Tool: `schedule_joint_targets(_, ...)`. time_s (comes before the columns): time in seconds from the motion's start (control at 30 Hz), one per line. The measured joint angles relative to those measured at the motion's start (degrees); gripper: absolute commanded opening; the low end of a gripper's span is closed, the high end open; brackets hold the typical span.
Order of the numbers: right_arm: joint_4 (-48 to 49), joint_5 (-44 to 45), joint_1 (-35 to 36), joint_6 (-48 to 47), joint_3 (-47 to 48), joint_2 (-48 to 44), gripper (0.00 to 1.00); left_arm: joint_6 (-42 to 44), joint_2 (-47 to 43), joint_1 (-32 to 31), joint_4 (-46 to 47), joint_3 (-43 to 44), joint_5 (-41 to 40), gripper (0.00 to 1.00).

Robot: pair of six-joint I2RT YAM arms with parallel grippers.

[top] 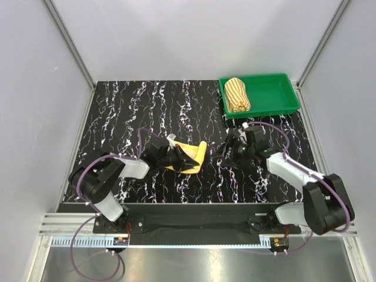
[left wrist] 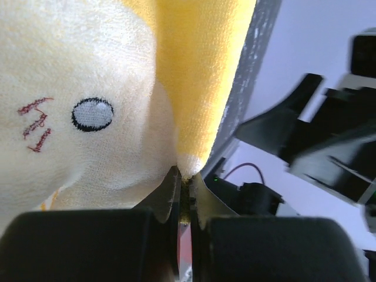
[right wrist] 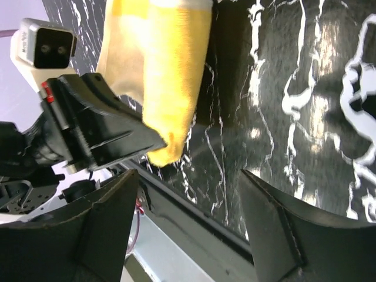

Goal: Roll the towels
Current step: Roll the towel

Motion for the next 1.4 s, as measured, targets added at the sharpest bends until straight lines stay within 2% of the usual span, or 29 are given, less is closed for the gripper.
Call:
schedule_joint_targets(0.23, 15.34, -3.08, 0.72, 2.10, -3.74, 11.17, 0.75, -4.46, 4.68, 1.09, 7.58, -1.40, 3.96, 0.00)
schedule_joint_targets(0.43, 23.30, -3.65, 3.06, 2.99, -3.89, 16.26, 0.74, -8.41, 11.19, 1.20, 16.37, -4.33, 5.99, 0.00)
schedule_joint_targets(0.63, 26.86, -3.54, 4.61, 3.17, -3.89, 20.20, 0.72, -12.07, 16.02, 1.51, 28.15, -6.54, 6.88, 0.00)
schedule_joint_targets(0.9, 30.34, -3.17, 7.06, 3.04, -2.43, 23.65, 0.67, -14.08, 17.49, 1.88, 32.65, -6.93, 7.13, 0.00)
schedule_joint_targets(1.23, 34.42, -2.47, 8.37, 2.86, -1.14, 27.93, 0.40, -14.53, 17.51, 2.60, 34.27, -7.96, 8.17, 0.00)
schedule_joint_targets(1.27, 34.21, -2.10, 8.44, 2.80, -1.14, 27.93, 0.36, -14.43, 17.49, 2.64, 34.25, -8.00, 8.20, 0.01)
schedule_joint_targets(1.3, 33.99, -1.90, 8.50, 2.71, -1.14, 27.93, 0.35, -14.16, 17.42, 2.64, 34.10, -8.00, 8.22, 0.13)
schedule_joint_targets(1.33, 33.73, -1.79, 8.57, 2.62, -1.14, 27.93, 0.34, -13.75, 17.16, 2.64, 33.48, -8.02, 8.20, 0.20)
schedule_joint_targets(1.37, 33.38, -1.70, 8.61, 2.54, -1.14, 27.91, 0.33, -13.16, 16.50, 2.64, 32.20, -8.07, 8.17, 0.30)
schedule_joint_targets(1.4, 32.87, -1.62, 8.68, 2.47, -1.14, 27.87, 0.30, -12.28, 15.72, 2.67, 30.69, -8.07, 8.13, 0.47)
